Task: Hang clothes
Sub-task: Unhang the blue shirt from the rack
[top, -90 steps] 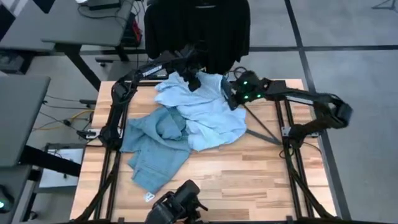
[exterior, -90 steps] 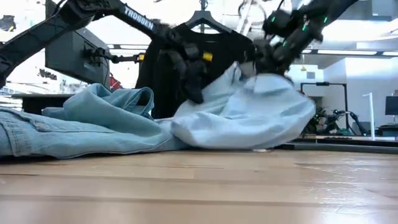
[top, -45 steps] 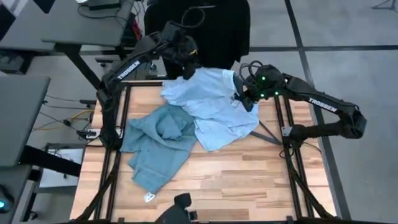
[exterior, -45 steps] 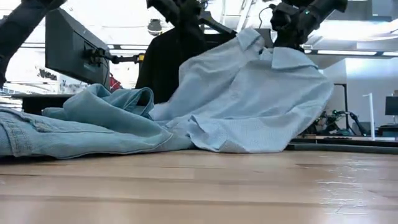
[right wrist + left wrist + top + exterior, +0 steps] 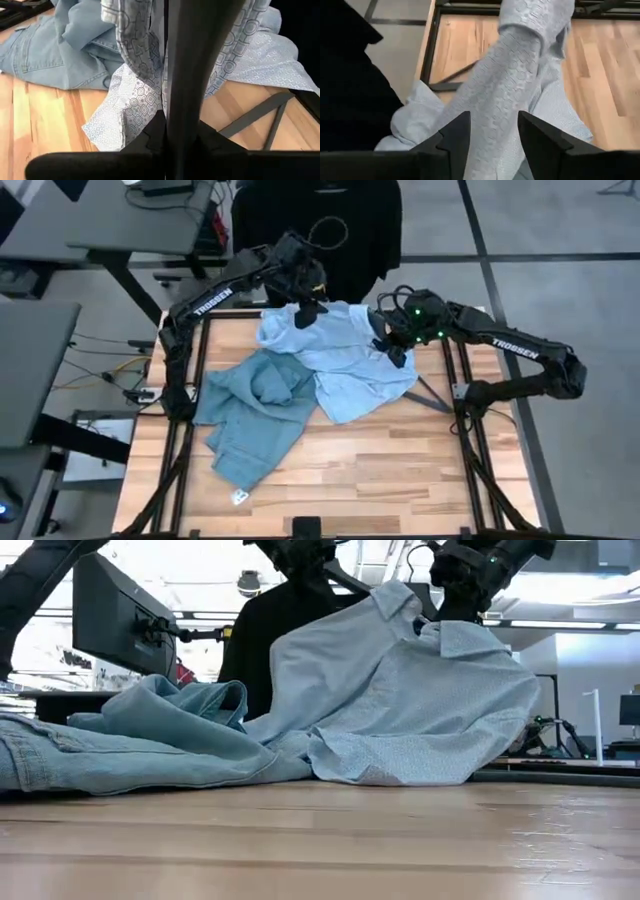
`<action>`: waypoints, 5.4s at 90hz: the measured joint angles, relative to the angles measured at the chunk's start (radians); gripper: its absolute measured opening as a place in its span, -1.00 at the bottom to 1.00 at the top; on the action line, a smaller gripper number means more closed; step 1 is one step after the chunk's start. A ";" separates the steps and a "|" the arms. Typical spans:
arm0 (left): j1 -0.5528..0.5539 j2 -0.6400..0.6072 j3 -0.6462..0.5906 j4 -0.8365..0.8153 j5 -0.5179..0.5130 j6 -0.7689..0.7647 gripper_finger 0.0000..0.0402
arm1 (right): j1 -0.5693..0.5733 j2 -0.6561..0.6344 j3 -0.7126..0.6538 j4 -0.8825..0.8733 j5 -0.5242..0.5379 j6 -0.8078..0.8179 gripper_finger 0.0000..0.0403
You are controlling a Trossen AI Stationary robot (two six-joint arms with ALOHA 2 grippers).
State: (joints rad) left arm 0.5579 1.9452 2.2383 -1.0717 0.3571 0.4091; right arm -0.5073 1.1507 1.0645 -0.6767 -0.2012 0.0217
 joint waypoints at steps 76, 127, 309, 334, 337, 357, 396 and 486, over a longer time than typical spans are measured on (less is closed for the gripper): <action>-0.042 0.031 -0.001 -0.140 -0.066 0.087 -0.84 | 0.001 -0.011 0.003 -0.009 -0.003 -0.066 -0.87; -0.042 -0.036 0.001 -0.107 -0.024 0.065 -0.85 | 0.023 -0.024 0.018 0.175 -0.015 -0.124 -0.45; 0.100 -0.054 0.099 -0.067 0.179 0.099 -0.85 | -0.215 0.069 0.182 0.367 -0.317 -0.003 -0.03; 0.099 -0.054 0.099 -0.059 0.183 0.104 -0.85 | -0.143 0.130 0.182 0.521 -0.293 0.009 -0.10; 0.099 -0.054 0.099 -0.054 0.180 0.109 -0.85 | -0.142 0.130 0.182 0.532 -0.288 0.018 -0.17; 0.103 -0.063 0.099 -0.050 0.098 0.121 -0.70 | -0.196 0.125 0.233 0.515 -0.317 -0.019 -0.85; 0.143 -0.162 0.117 0.040 -0.147 0.128 -0.84 | -0.303 0.125 0.293 0.015 -0.301 -0.245 -0.85; -0.081 0.097 0.115 0.260 -0.366 -0.570 -0.50 | -0.245 0.230 0.295 0.264 0.119 -0.179 -0.85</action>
State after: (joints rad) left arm 0.4773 2.0419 2.3531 -0.8113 -0.0091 -0.1613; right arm -0.7520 1.3803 1.3594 -0.4131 -0.0821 -0.1575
